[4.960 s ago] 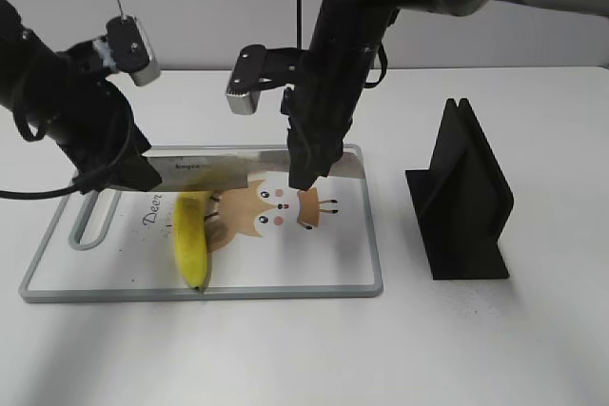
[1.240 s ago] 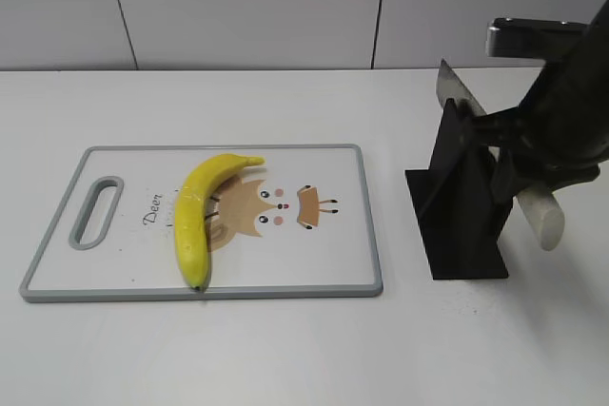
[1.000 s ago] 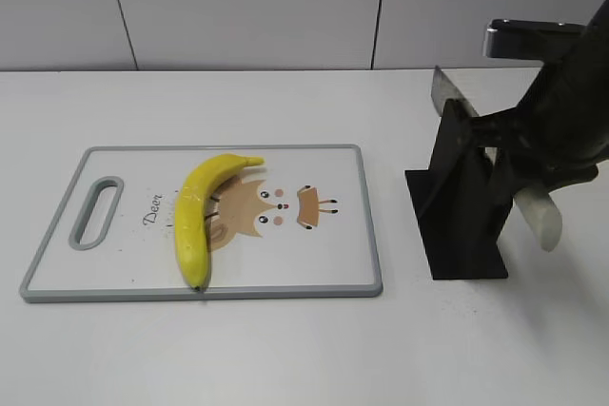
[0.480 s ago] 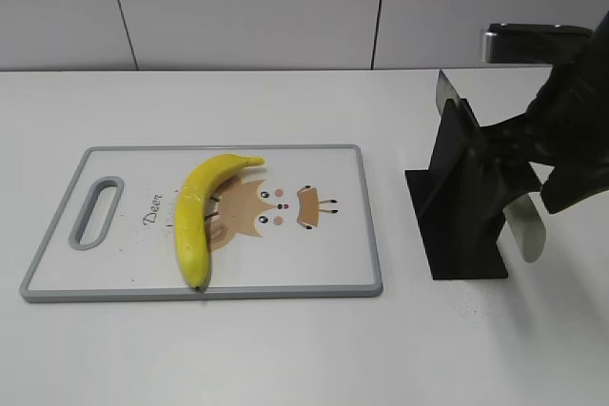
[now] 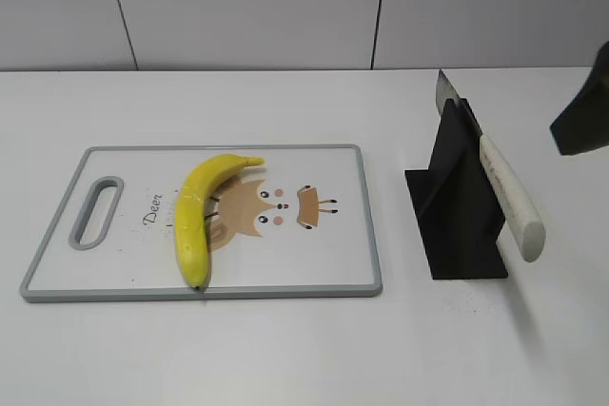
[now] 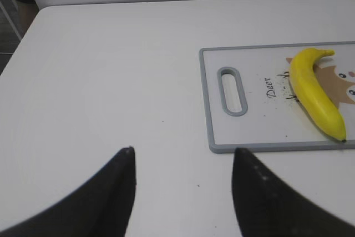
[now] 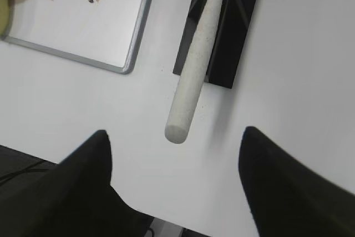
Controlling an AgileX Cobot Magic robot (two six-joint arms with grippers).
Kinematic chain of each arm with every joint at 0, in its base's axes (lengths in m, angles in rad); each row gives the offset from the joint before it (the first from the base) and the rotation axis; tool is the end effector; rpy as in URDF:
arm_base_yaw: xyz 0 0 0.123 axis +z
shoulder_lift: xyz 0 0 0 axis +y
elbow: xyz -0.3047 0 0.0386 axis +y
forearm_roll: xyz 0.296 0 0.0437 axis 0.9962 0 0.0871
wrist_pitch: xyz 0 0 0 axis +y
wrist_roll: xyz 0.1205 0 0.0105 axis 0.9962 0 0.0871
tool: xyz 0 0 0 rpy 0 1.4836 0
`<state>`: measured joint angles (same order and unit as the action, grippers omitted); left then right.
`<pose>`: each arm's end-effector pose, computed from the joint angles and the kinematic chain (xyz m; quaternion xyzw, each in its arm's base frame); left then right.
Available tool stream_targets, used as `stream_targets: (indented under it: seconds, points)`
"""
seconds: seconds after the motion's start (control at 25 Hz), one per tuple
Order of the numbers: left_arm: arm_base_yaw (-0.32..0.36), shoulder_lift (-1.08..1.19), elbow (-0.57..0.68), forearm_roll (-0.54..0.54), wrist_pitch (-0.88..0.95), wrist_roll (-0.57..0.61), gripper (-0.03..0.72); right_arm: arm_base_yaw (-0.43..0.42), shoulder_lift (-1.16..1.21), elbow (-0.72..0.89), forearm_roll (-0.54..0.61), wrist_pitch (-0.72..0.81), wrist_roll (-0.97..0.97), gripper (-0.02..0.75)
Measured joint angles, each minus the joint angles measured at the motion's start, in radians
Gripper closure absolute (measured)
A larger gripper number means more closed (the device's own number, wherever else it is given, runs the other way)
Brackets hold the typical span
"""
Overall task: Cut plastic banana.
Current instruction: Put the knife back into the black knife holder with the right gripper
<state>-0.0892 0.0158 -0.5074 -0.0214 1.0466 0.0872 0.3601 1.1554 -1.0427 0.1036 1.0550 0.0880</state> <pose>0.0438 -0.0062 0.2901 0.0753 0.8484 -0.0112 0.5239 0.2473 0.1047 0.3213 -0.1177 0.9617 0.1025 0.2252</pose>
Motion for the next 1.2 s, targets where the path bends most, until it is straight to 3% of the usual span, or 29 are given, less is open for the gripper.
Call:
stream_targets:
  seconds: [0.2,0.48,1.2]
  points:
    - [0.0,0.0,0.0,0.001,0.0,0.0,0.153,0.0,-0.172,0.075,0.001,0.0,-0.057,0.178]
    - [0.0,0.0,0.0,0.001,0.0,0.0,0.035,0.0,-0.408,0.25,-0.016,-0.032,-0.137,0.178]
    - [0.0,0.0,0.0,0.002,0.0,0.0,0.075,0.0,-0.933,0.62,-0.063,-0.092,-0.157,0.18]
